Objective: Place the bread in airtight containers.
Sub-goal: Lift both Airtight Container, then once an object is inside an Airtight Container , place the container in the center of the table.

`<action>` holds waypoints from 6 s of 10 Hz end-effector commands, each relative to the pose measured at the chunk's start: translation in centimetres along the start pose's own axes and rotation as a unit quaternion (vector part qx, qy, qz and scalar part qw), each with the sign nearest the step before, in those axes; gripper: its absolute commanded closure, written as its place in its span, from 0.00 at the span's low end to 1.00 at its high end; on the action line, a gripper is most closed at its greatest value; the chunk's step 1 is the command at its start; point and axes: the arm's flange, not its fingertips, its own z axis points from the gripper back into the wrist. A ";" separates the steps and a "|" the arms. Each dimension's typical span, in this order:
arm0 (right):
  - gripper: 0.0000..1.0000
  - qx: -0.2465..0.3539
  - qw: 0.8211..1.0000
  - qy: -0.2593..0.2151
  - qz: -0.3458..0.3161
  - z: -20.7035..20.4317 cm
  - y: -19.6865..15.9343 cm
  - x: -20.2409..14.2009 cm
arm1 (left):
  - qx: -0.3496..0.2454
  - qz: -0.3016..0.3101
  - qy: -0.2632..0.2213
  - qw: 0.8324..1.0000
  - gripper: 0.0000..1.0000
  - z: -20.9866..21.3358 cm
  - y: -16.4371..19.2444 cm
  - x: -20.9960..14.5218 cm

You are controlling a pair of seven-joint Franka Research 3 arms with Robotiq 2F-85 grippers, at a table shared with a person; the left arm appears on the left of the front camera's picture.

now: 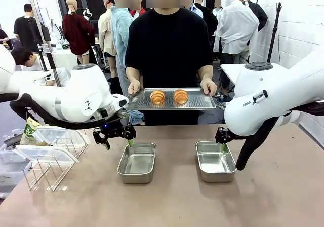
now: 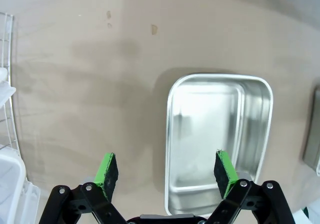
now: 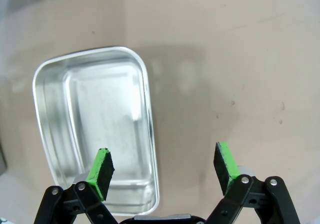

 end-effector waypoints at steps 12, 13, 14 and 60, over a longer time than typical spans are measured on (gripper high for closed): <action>0.00 -0.027 0.999 0.042 -0.017 -6.0 1.0 2.3 | 0.040 -0.042 0.001 0.998 0.00 -3.7 -0.7 -2.2; 0.00 -0.028 0.998 0.048 -0.020 -6.3 1.1 2.3 | 0.028 -0.055 0.000 0.998 0.00 -4.3 -0.7 -2.1; 0.00 -0.032 0.998 0.040 -0.026 -6.3 1.1 2.3 | 0.031 -0.055 -0.003 0.998 0.00 -4.5 -0.8 -2.0; 1.00 0.050 0.998 -0.034 0.022 12.7 -0.8 -0.7 | 0.026 -0.036 -0.015 0.999 1.00 13.1 -3.0 -3.6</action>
